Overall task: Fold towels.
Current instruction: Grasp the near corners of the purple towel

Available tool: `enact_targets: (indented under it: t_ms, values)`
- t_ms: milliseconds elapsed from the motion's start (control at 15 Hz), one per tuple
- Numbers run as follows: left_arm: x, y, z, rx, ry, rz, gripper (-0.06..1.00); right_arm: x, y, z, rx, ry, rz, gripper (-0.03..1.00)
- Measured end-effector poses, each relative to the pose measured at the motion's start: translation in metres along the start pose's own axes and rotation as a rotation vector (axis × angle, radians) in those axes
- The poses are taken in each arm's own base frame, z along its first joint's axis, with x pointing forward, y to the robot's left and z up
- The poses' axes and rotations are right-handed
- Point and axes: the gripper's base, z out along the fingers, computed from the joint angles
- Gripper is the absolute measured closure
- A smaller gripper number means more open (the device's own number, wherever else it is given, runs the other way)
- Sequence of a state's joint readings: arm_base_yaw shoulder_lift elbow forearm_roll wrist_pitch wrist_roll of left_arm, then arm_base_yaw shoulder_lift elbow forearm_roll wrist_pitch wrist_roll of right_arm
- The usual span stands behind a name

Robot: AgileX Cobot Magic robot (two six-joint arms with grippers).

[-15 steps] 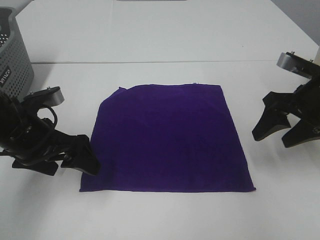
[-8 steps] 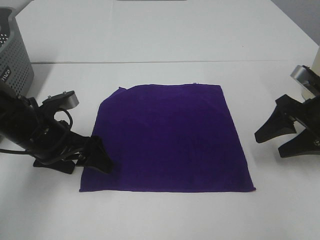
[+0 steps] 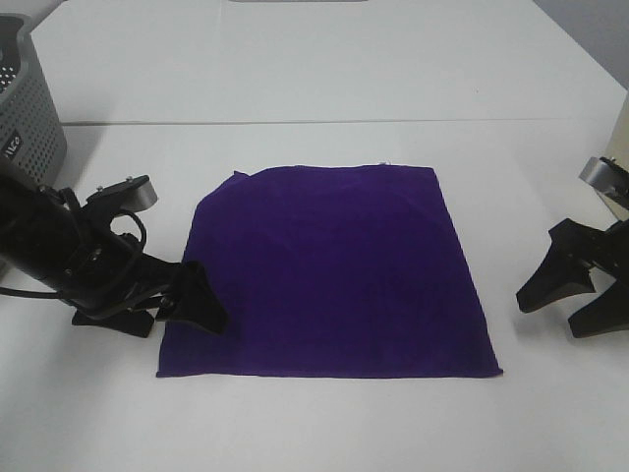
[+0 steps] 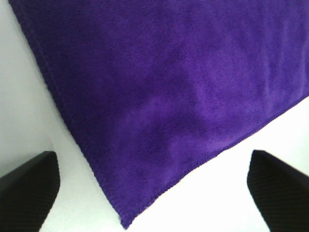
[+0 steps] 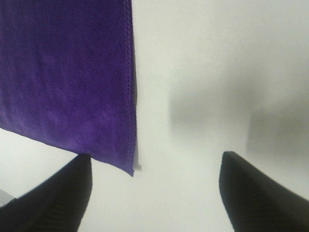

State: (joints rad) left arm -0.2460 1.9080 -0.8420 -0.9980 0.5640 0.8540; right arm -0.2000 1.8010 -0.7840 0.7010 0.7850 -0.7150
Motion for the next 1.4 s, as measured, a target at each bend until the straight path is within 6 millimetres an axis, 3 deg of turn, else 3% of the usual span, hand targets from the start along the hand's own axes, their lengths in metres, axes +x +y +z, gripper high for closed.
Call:
enact_targets:
  t_ms: [267, 400, 467, 600, 733, 1000, 1400]
  values:
    - [0.0, 0.0, 0.0, 0.002, 0.001, -0.015, -0.05, 0.0, -0.001, 0.0, 0.007, -0.005, -0.003, 0.24]
    - [0.0, 0.0, 0.0, 0.0, 0.0, -0.035, -0.05, -0.001, 0.001, 0.001, 0.004, -0.009, 0.001, 0.15]
    - [-0.001, 0.001, 0.0, -0.007, -0.001, -0.052, -0.05, -0.002, 0.012, 0.007, 0.018, -0.008, -0.039, 0.04]
    - [-0.001, 0.002, 0.0, -0.029, 0.008, -0.073, -0.05, -0.005, 0.025, 0.016, 0.055, -0.022, -0.078, 0.0]
    - [0.0, 0.004, -0.002, -0.05, 0.018, -0.082, -0.05, -0.008, 0.032, 0.025, 0.096, -0.039, -0.069, -0.02]
    - [0.0, 0.007, -0.003, -0.097, 0.02, -0.104, -0.04, -0.01, 0.026, 0.041, 0.083, 0.014, -0.019, -0.01]
    - [0.0, 0.007, -0.003, -0.098, 0.017, -0.116, -0.04, -0.013, 0.029, 0.045, 0.018, 0.003, 0.077, -0.01]
